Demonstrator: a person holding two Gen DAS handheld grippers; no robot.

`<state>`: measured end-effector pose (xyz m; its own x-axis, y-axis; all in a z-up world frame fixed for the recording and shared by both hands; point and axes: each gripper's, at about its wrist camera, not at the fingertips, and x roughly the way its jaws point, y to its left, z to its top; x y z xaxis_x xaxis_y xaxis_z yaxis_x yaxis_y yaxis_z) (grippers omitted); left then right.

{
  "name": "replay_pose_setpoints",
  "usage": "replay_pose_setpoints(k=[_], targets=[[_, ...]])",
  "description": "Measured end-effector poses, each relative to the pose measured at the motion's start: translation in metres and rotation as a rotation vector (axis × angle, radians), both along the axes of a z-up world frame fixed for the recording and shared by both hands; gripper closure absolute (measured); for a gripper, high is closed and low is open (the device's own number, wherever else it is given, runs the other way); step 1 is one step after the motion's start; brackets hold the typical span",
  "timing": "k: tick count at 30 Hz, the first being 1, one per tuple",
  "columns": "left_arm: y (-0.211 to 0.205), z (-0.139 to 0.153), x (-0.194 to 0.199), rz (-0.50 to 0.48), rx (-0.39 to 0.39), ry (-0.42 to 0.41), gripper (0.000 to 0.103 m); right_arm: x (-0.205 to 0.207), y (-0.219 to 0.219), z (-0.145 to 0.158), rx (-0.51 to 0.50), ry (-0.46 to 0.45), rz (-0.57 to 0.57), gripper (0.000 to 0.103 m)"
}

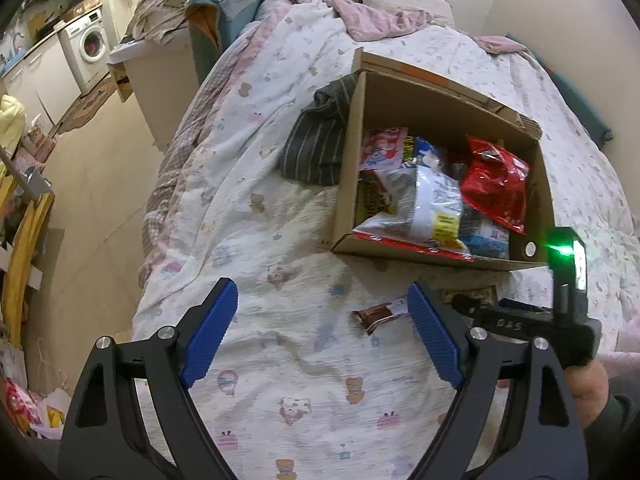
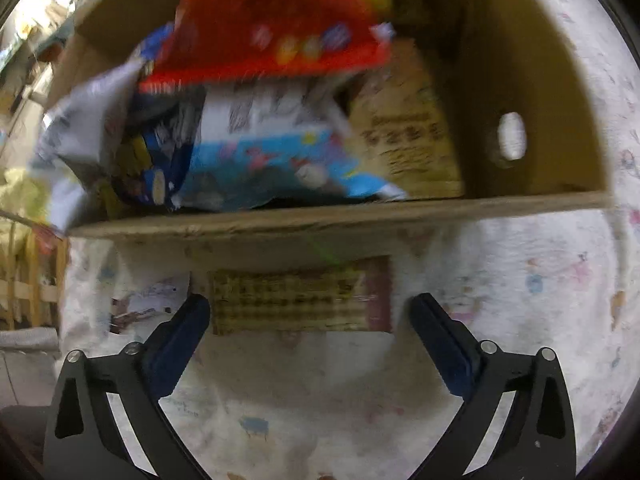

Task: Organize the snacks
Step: 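Withdraw both grippers from the box toward the remaining bars, then grasp the brown chocolate bar with the left gripper while the right grasps the striped wafer bar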

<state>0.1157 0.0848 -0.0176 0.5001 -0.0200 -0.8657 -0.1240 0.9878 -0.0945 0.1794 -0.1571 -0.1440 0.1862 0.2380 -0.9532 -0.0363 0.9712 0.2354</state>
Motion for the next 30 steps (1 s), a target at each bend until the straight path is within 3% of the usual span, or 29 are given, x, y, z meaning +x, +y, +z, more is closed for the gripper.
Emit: replay_pose_setpoints(k=[6,11,13,17,19,24,30], targets=[[0.007,-0.005,0.002,0.020,-0.024,0.019,0.018,-0.003,0.027,-0.013,-0.165,-0.005,0.080,0.000],[-0.003,-0.005,0.006,0.005,-0.010,0.021,0.018,-0.001,0.030,-0.016,-0.157,-0.002,0.076,0.001],[-0.007,-0.007,0.007,-0.001,-0.003,0.033,0.018,0.000,0.023,-0.010,-0.162,-0.008,0.114,0.032],[-0.016,-0.026,0.012,-0.021,-0.004,0.116,0.018,-0.004,0.006,0.003,-0.105,-0.011,0.091,0.067],[-0.025,-0.039,0.015,-0.048,0.031,0.174,0.018,-0.009,-0.001,0.007,-0.072,-0.004,0.086,0.084],[-0.050,-0.074,0.019,-0.125,0.071,0.304,0.018,-0.025,-0.032,0.025,0.015,-0.026,0.062,0.094],[-0.082,-0.087,0.030,-0.206,0.139,0.297,0.019,-0.045,-0.069,0.054,0.129,-0.091,0.060,0.101]])
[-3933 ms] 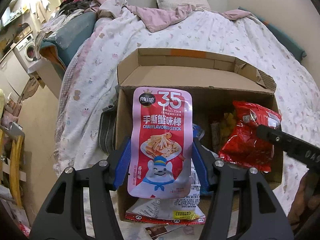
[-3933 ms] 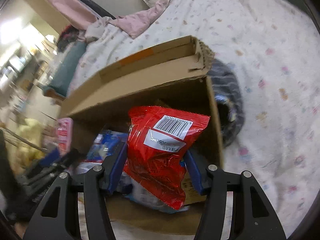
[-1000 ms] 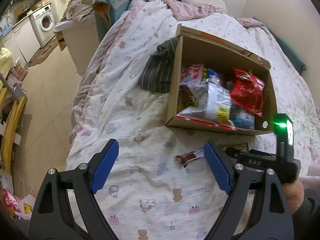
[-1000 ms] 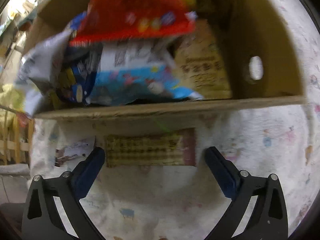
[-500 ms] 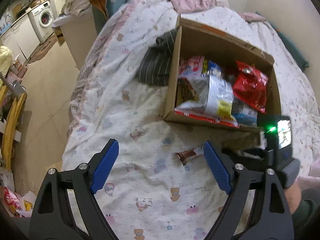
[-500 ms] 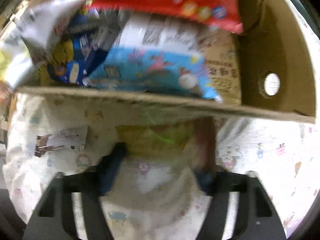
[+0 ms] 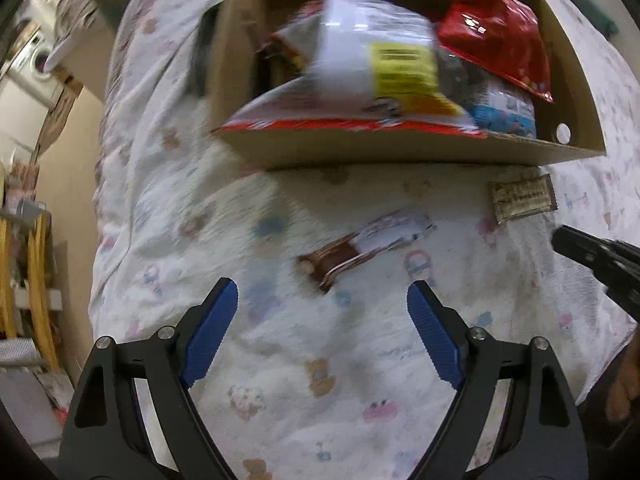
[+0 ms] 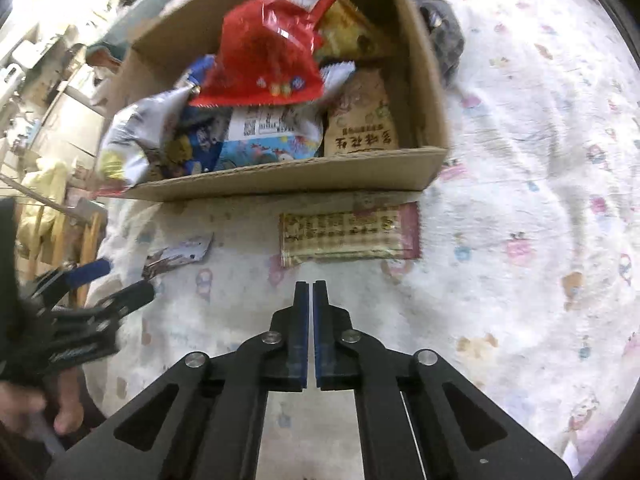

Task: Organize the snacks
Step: 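Grasp the brown chocolate bar with the left gripper while the right grasps the striped wafer bar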

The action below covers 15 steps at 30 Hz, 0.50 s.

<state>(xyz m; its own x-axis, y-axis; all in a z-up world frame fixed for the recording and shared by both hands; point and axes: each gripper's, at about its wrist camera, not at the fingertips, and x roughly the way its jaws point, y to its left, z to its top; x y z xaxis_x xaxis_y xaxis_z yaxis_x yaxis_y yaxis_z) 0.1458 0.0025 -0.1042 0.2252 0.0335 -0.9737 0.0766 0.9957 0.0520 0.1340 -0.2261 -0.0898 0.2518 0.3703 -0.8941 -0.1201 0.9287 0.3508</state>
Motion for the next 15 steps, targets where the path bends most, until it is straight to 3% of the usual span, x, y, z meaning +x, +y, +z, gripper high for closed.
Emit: replay_pose_setpoints(k=[2,4,6,7,10,13,15], targets=[[-0.012,-0.004,0.005,-0.035,0.020,0.000,0.019,-0.005,-0.017,0.003,0.054,-0.009,-0.023,0.101],[-0.023,-0.008,0.010,-0.078,0.046,0.004,0.019,-0.001,-0.026,0.001,0.059,0.011,-0.061,0.087],[-0.034,-0.013,0.016,-0.115,0.066,0.004,0.027,-0.003,-0.043,0.002,0.067,0.018,-0.099,0.064],[-0.038,-0.017,0.019,-0.135,0.079,0.007,0.040,-0.002,-0.047,-0.001,0.067,0.024,-0.118,0.044],[-0.039,-0.031,0.028,-0.146,0.098,0.055,0.072,0.006,-0.066,-0.003,0.080,0.043,-0.162,0.033],[-0.037,-0.029,0.027,-0.134,0.081,0.058,0.086,0.017,-0.065,-0.014,0.049,0.049,-0.176,0.028],[-0.037,-0.024,0.024,-0.144,0.074,0.047,0.088,0.024,-0.060,-0.025,0.042,0.063,-0.173,0.027]])
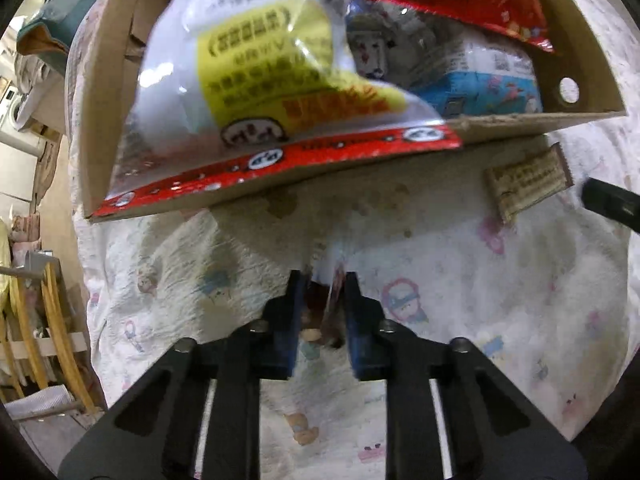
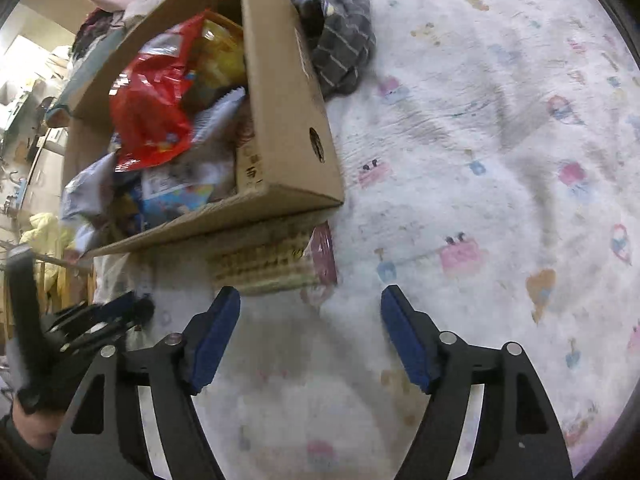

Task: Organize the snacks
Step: 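Grasp the brown chocolate bar with the left gripper while the right grasps the striped wafer bar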

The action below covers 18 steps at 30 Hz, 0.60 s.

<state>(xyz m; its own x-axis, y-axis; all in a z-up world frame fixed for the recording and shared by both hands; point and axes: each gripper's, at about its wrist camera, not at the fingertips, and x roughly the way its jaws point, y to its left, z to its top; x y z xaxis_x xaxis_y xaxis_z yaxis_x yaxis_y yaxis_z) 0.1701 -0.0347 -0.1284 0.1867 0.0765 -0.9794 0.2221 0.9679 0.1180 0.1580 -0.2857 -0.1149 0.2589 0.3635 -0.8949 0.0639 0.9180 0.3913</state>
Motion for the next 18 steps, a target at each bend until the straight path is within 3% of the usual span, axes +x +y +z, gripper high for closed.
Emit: replay_pose_setpoints(k=[12,14,15,16,18], targets=[[0.025,0.048,-0.028,0.047,-0.158,-0.047,0.088,0.024,0.061,-0.020,-0.181,0.006,0.127,0.026],[0.037,0.055,-0.031,0.054,-0.177,-0.058,0.088,0.021,0.066,-0.019,-0.204,-0.007,0.142,0.032],[0.040,0.058,-0.032,0.059,-0.188,-0.061,0.088,0.019,0.068,-0.017,-0.200,-0.016,0.151,0.041],[0.040,0.060,-0.033,0.063,-0.194,-0.062,0.088,0.017,0.070,-0.014,-0.187,-0.023,0.160,0.057],[0.044,0.061,-0.028,0.077,-0.204,-0.066,0.088,0.009,0.065,-0.004,-0.140,-0.033,0.157,0.065]])
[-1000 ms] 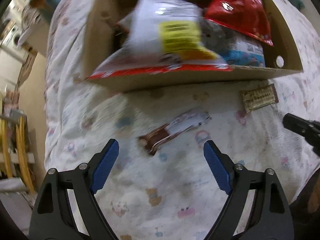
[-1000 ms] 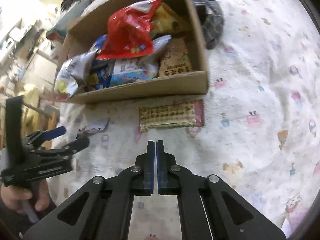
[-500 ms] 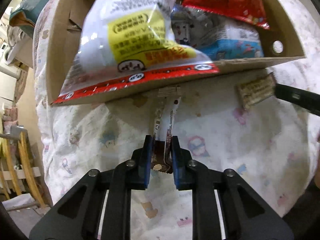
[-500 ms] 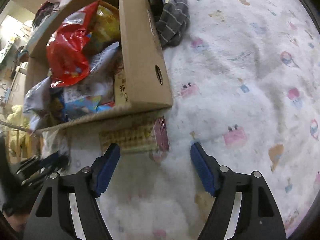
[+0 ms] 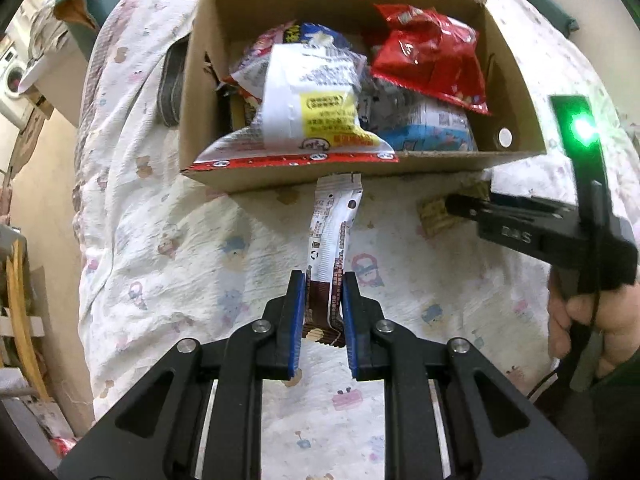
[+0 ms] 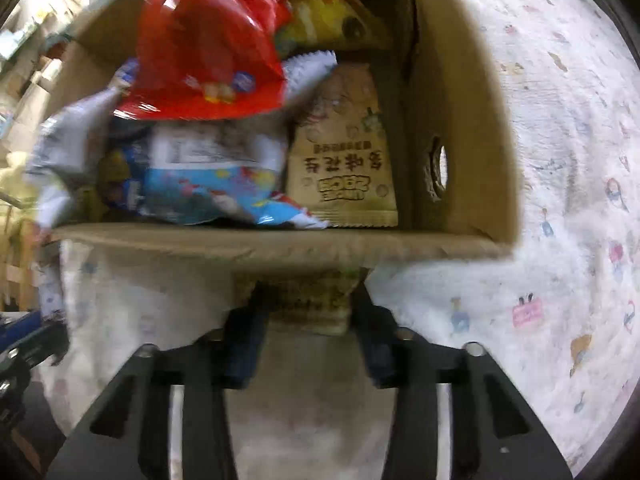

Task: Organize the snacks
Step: 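Grasp the brown chocolate bar with the left gripper while the right grasps the striped wafer bar, then carry both held bars over the box and lower them inside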

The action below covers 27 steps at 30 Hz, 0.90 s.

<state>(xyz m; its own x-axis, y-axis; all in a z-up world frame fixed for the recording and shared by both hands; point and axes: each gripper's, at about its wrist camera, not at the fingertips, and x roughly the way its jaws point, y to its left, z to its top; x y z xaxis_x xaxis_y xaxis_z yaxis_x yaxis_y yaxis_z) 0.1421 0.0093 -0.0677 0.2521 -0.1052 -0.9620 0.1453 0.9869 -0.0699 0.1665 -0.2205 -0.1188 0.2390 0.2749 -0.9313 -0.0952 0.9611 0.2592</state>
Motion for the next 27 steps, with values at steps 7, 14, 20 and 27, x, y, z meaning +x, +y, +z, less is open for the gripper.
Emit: replay_pose_setpoints(k=[7,14,20,27], targets=[[-0.014,0.000,-0.006,0.002,0.006,-0.011,0.088,-0.040,0.003,0.033,0.168,-0.043,0.069,0.088],[-0.006,0.009,-0.013,0.045,-0.012,-0.049,0.088,-0.070,-0.008,0.062,0.220,-0.105,0.085,0.089],[0.011,0.040,-0.027,0.117,-0.049,-0.141,0.088,-0.078,-0.017,0.108,0.263,-0.239,0.076,0.089],[0.029,0.091,-0.010,0.183,-0.057,-0.279,0.088,-0.055,-0.037,0.154,0.198,-0.406,-0.027,0.089]])
